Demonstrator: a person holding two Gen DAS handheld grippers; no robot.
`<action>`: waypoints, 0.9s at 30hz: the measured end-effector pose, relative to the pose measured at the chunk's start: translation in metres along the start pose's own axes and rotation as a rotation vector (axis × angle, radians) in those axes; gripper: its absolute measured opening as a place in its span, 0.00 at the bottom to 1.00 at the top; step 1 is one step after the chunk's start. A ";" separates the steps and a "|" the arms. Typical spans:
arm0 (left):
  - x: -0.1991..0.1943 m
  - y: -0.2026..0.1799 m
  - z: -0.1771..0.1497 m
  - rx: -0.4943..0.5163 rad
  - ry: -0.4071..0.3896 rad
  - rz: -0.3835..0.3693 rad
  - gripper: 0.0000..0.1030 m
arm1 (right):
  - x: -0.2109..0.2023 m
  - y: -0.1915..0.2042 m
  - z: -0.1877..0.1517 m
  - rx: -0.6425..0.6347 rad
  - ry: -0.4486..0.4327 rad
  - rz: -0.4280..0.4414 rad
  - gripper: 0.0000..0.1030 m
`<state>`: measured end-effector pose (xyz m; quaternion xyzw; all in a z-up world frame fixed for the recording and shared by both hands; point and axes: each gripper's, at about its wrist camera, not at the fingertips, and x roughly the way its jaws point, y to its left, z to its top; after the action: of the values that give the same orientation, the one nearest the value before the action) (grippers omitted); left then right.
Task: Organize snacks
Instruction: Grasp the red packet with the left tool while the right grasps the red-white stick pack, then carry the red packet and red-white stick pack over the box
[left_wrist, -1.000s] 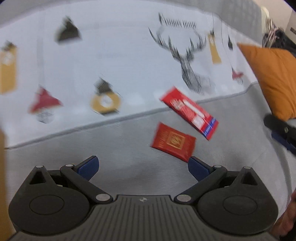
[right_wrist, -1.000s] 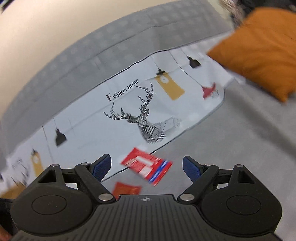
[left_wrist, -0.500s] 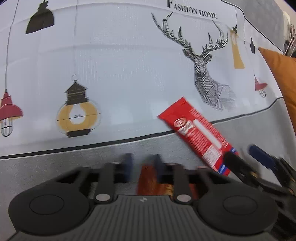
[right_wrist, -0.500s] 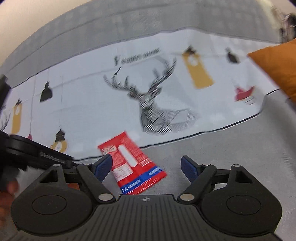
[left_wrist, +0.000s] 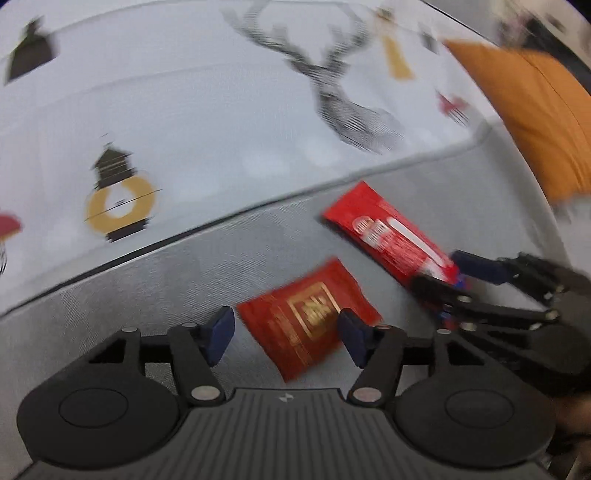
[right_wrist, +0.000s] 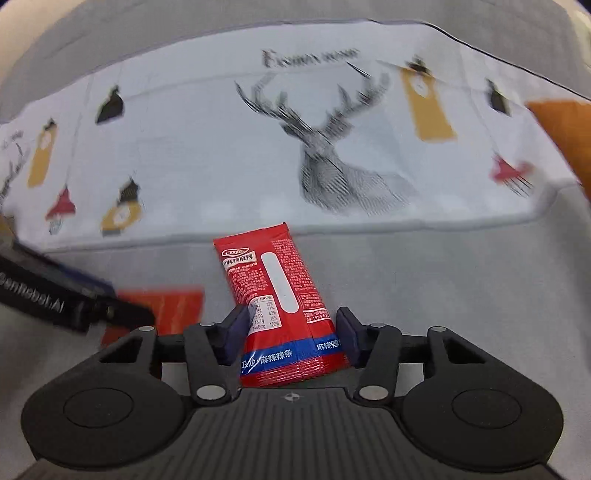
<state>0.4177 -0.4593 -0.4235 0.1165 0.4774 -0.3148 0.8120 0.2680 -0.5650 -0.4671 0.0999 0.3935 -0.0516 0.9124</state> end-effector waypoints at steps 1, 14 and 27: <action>-0.002 -0.003 -0.005 0.051 0.001 -0.006 0.66 | -0.009 -0.001 -0.005 0.029 0.040 -0.011 0.52; 0.011 -0.028 0.002 0.363 0.006 -0.029 0.13 | -0.021 0.003 -0.046 -0.013 -0.025 -0.041 0.96; -0.068 -0.017 -0.028 0.105 0.085 0.044 0.08 | -0.065 0.039 -0.022 0.070 -0.004 -0.040 0.42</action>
<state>0.3640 -0.4313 -0.3782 0.1827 0.4916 -0.3161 0.7906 0.2146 -0.5212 -0.4290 0.1239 0.3915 -0.0836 0.9080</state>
